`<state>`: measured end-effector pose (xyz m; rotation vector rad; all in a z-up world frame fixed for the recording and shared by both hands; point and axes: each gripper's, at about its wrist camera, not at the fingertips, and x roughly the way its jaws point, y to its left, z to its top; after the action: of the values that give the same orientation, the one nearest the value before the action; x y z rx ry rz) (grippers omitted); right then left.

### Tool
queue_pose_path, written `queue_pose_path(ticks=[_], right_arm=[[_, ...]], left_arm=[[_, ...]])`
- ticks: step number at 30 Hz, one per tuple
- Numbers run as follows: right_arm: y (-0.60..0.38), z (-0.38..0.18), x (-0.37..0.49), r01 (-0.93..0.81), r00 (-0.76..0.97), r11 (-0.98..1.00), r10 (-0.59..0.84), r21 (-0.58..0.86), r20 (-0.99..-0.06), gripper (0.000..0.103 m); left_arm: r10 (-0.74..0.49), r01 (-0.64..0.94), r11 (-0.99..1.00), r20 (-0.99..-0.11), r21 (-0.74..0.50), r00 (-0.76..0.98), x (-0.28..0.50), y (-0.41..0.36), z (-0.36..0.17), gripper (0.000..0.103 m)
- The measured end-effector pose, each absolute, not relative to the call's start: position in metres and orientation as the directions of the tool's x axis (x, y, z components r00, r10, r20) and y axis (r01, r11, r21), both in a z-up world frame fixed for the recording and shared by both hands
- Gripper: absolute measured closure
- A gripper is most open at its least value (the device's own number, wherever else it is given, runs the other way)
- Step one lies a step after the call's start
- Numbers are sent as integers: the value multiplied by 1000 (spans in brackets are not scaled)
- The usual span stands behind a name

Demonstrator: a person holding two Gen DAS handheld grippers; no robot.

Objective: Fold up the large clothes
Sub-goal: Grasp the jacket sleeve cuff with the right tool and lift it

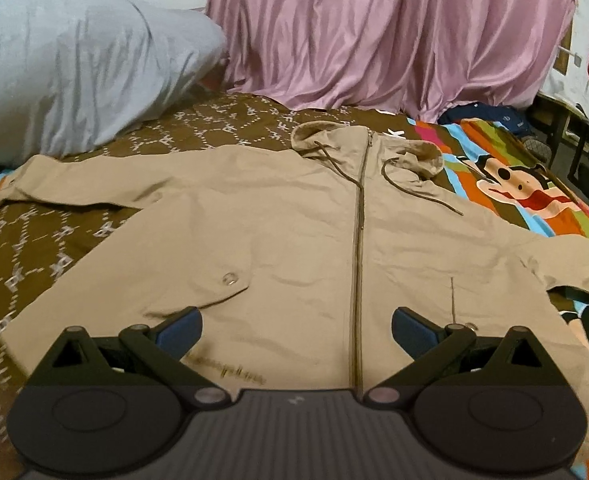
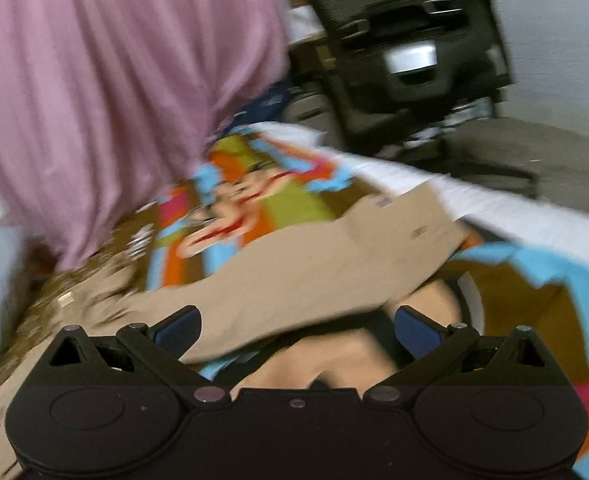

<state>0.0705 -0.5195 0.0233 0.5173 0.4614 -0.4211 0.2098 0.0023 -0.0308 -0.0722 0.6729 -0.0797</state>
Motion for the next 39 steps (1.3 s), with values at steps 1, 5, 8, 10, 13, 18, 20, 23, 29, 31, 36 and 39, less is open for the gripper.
queue_pose_path(ticks=[1,5,8,10,13,18,20,23,29,31,36,39], right_arm=[[-530,23,75,514,808,777,-294,364,-511,4],[-565,15,95,632,728,709,-406,312,-551,18],[-584,4,111,695,672,659,-454,287,-584,26],[-594,-4,118,727,641,623,-469,287,-608,30],[-605,-12,130,776,583,576,-497,257,-643,37],[-614,-21,144,833,516,497,-539,243,-665,50],[-615,-20,151,839,512,490,-562,237,-649,58],[-613,-17,165,852,475,498,-609,160,-634,91],[-568,29,189,777,537,630,-675,-17,-505,95],[-539,57,199,723,602,689,-668,-59,-437,95],[-445,130,232,496,817,863,-502,-96,-284,96],[-376,151,260,321,908,941,-337,-104,-249,96]], left_arm=[[-100,55,994,-619,-92,779,215,2,-35,0],[-107,71,994,-617,-83,780,240,0,-51,0],[-101,71,995,-609,-73,787,252,4,-61,0],[-93,59,995,-601,-77,794,254,11,-67,0],[-104,36,992,-619,-121,778,260,22,-74,0],[-117,18,986,-627,-163,770,268,36,-73,0],[-105,14,988,-615,-151,782,267,39,-70,0],[-81,-8,990,-609,-142,789,267,43,-63,0],[-78,-37,985,-633,-167,770,268,57,-51,0],[-89,-40,982,-639,-184,764,267,63,-46,0],[-120,-60,964,-625,-260,772,261,83,-31,0],[-129,-60,960,-620,-274,774,258,87,-29,0]])
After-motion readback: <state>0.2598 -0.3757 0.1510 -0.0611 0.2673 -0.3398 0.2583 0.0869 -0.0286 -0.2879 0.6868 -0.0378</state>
